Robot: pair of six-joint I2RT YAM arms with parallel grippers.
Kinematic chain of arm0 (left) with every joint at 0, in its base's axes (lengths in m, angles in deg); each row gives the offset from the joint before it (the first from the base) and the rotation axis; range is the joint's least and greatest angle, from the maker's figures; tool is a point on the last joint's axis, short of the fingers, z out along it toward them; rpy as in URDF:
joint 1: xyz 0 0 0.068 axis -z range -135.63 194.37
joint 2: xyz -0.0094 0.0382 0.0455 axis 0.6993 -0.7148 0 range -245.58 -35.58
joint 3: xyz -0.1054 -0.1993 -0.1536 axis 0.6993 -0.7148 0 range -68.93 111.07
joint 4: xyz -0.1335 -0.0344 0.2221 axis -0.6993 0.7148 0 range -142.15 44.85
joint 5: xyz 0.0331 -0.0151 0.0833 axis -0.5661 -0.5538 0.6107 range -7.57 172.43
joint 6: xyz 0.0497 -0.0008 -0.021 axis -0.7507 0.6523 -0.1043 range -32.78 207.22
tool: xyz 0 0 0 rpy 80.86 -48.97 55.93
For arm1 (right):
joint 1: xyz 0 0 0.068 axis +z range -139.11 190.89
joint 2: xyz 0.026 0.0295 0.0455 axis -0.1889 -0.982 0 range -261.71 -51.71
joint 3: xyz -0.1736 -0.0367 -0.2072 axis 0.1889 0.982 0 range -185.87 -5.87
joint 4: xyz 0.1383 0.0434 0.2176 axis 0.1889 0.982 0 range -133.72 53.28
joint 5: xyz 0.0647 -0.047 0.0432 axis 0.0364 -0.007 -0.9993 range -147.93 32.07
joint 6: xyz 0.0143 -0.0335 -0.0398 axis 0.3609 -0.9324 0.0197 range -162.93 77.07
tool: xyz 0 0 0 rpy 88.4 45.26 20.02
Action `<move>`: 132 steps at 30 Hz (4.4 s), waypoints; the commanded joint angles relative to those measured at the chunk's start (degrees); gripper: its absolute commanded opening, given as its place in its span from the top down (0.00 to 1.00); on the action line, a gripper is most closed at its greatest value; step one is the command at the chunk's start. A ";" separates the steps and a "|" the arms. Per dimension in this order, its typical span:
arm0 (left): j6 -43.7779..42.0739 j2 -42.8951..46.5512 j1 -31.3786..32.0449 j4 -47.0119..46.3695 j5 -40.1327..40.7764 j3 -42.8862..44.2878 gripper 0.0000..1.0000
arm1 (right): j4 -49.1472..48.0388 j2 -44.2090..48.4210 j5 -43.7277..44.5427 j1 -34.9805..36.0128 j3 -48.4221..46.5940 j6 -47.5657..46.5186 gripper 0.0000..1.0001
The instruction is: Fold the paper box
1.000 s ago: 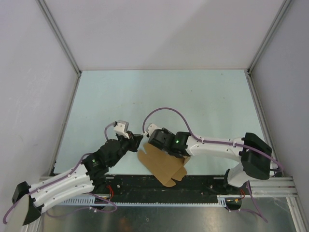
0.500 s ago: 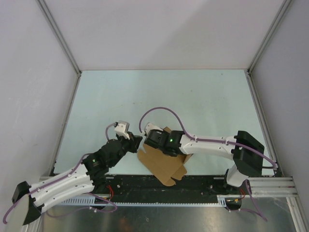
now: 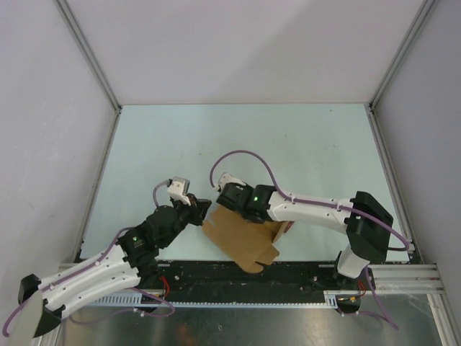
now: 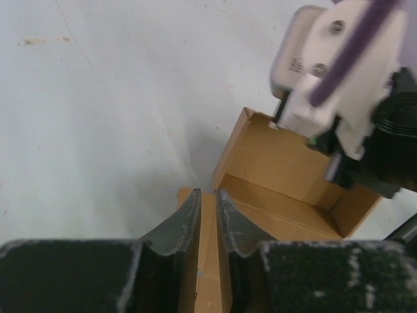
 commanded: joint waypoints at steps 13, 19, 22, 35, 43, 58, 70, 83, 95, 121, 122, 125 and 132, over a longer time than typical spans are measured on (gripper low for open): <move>-2.92 1.84 0.23 3.67 1.55 20.19 0.82 | -6.39 7.33 -19.03 -19.25 -5.11 19.82 1.00; -1.43 4.83 0.23 5.52 1.55 19.49 0.85 | -7.53 7.07 -16.05 -19.52 -2.31 47.40 1.00; -0.90 6.41 0.23 6.74 2.51 19.49 0.88 | -10.78 7.68 -10.98 -15.84 0.42 57.19 1.00; 1.74 7.21 0.23 11.23 4.98 20.63 0.97 | 7.84 3.29 11.47 1.05 2.71 124.17 1.00; 2.62 8.00 0.23 12.11 3.93 19.67 0.97 | 9.87 -3.74 8.75 3.69 3.15 136.49 1.00; 3.58 9.06 0.23 13.60 3.49 18.17 0.97 | 7.58 -1.90 9.70 5.00 6.58 132.64 0.46; 2.62 10.11 0.23 14.04 4.54 18.52 0.93 | -20.21 26.88 2.63 -4.55 20.45 61.53 0.37; 2.35 8.88 0.23 13.96 5.25 18.34 0.91 | -46.99 37.14 -53.88 -35.24 36.03 15.30 0.34; 1.83 8.88 0.23 14.66 5.95 19.22 0.66 | -55.34 22.98 -59.55 -35.25 33.30 7.57 0.33; 0.77 9.49 0.23 14.75 9.11 19.05 0.58 | -54.65 3.64 -59.73 -32.35 23.81 1.50 0.58; 0.77 9.49 0.23 14.75 9.11 19.05 0.58 | -54.12 3.55 -59.29 -32.09 23.63 1.50 0.59; 0.42 9.58 0.23 14.75 9.29 18.96 0.57 | -52.89 3.29 -56.83 -31.56 23.63 1.50 0.63; 0.68 9.85 0.15 14.75 10.17 18.61 0.57 | -50.78 4.87 -50.33 -30.68 23.63 4.13 0.83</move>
